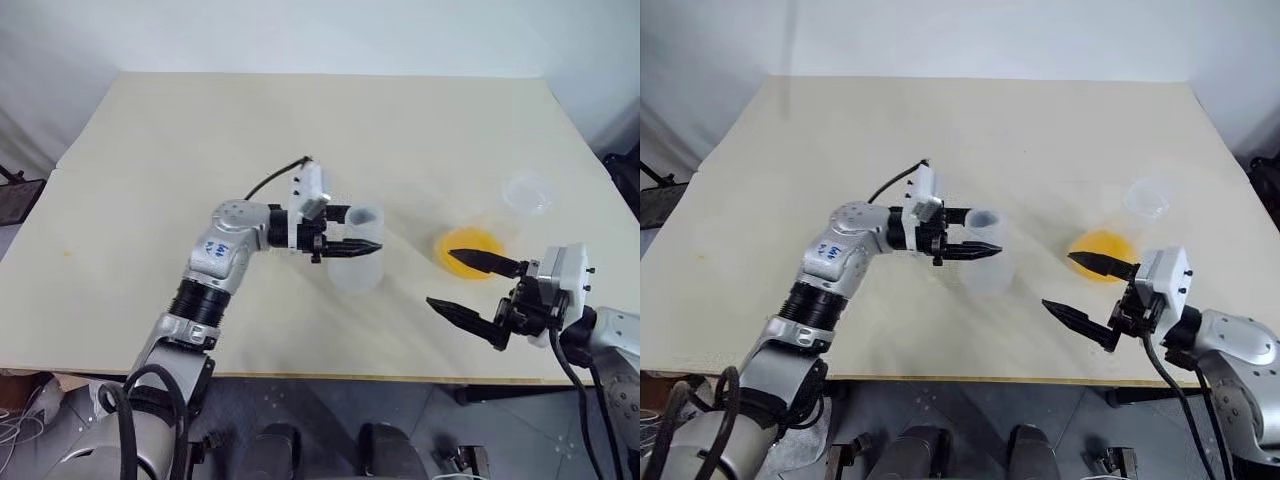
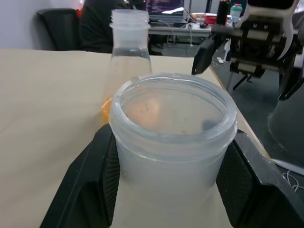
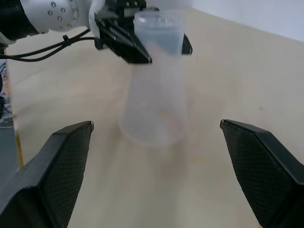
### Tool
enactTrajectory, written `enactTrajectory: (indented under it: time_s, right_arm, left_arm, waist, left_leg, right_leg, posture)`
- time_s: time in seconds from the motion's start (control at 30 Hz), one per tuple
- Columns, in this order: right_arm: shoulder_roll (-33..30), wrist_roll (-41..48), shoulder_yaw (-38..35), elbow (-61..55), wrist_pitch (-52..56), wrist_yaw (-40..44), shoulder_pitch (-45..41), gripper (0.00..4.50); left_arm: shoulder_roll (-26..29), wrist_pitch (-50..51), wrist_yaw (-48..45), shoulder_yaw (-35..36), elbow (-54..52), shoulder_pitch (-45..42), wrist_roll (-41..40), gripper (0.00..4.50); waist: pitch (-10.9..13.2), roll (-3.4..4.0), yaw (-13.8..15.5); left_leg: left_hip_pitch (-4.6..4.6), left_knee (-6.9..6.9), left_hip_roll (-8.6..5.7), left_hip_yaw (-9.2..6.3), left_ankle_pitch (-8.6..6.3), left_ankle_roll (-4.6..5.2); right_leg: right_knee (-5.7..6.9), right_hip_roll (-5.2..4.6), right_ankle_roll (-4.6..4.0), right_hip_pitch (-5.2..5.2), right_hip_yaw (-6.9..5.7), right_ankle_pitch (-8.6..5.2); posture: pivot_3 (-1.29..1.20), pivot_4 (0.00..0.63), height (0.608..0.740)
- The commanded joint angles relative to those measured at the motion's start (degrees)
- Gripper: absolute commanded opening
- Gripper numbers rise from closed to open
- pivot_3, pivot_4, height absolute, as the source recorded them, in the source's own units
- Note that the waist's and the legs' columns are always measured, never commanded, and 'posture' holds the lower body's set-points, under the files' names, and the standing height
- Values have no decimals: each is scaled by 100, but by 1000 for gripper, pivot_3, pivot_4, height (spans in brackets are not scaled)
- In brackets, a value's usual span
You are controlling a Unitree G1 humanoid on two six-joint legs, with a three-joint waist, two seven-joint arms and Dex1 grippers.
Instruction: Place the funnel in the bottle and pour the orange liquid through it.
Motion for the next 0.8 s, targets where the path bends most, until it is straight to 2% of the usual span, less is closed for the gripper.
enactTrajectory:
  time_s: [0.03,0.5,0.57,0.7,0.73,0.8]
  right_arm:
    - [12,123,-143,-373,-39,-151,122,4500]
    - [77,51,-20,-494,-130,-383,219,4500]
    - [72,47,-6,-479,-135,-387,201,4500]
    - [38,8,4,-394,-159,-369,125,4500]
    - [32,2,6,-374,-159,-364,104,4500]
    - [11,-2,-2,-332,-152,-343,60,4500]
  left_arm:
    - [-241,-478,62,-127,227,-202,293,2381]
    - [-670,-917,206,-123,937,-416,738,2381]
    - [-705,-907,195,-105,990,-433,732,3102]
    - [-743,-769,184,-45,929,-438,673,4252]
    - [-740,-742,170,-34,917,-443,665,4470]
    - [-696,-691,137,-18,797,-418,652,4470]
  waist:
    - [0,0,3]
    - [1,-2,3]
    - [1,-2,3]
    - [1,-2,1]
    - [1,-2,1]
    - [1,-2,-1]
  left_leg:
    - [0,1,-5,0,0,0]
    - [0,3,-11,1,0,0]
    - [0,3,-10,1,0,1]
    - [0,6,-11,1,0,1]
    - [0,6,-10,1,0,1]
    - [0,6,-10,1,0,1]
  right_leg:
    - [0,0,0,1,-1,0]
    - [2,0,0,1,0,0]
    - [2,0,0,1,0,0]
    - [4,0,0,1,0,0]
    - [4,0,0,1,0,0]
    - [4,0,0,1,0,0]
  posture:
    - [0,150,740]
    - [0,150,740]
    - [0,150,740]
    - [0,150,740]
    - [0,150,740]
    - [0,150,740]
